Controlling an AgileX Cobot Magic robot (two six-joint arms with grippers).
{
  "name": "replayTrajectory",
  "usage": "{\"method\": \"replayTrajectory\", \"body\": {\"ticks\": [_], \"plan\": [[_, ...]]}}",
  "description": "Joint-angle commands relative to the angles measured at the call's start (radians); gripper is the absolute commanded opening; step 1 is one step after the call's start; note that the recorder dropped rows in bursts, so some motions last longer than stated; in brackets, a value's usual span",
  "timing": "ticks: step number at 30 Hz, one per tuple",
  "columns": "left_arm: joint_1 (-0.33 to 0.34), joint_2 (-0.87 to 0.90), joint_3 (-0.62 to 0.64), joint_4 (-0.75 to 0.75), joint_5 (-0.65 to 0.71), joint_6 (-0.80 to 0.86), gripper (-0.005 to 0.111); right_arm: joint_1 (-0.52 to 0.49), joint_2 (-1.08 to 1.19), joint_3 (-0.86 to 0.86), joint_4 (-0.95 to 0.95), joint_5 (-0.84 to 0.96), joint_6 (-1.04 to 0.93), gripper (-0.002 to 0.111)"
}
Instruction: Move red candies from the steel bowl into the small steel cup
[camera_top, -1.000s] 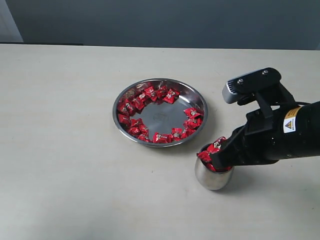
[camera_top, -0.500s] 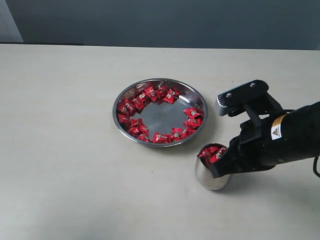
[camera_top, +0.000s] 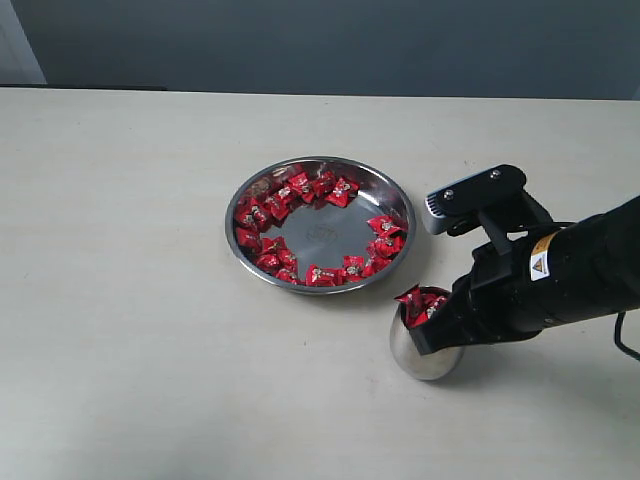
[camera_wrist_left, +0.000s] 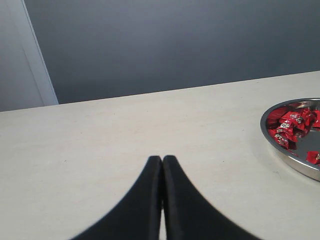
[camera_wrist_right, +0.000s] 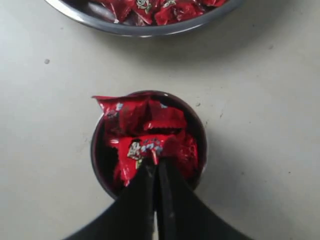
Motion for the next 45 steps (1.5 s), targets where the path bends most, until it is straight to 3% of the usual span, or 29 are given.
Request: {"method": "replayTrajectory", "body": {"ticks": [1,6,28,45], "plan": [[-0.006,-0.005,0.002,-0.004,-0.006,-0.004,0.0,-0.003,0.003,0.005,-0.012,0.012,0.0,0.009],[-0.006,-0.005,0.002,-0.004,-0.006,-0.004,0.0,-0.003,0.003,0.005,-0.012,0.012,0.0,0.026],[-0.006,-0.005,0.002,-0.004,-0.006,-0.004,0.0,-0.003,-0.116,0.003,-0.039,0.033,0.0,0.026],[-0.006,-0.005,0.002,-0.004,-0.006,-0.004,0.0,-0.003,-0.116,0.003,0.025,-0.44,0.0,0.026]]}}
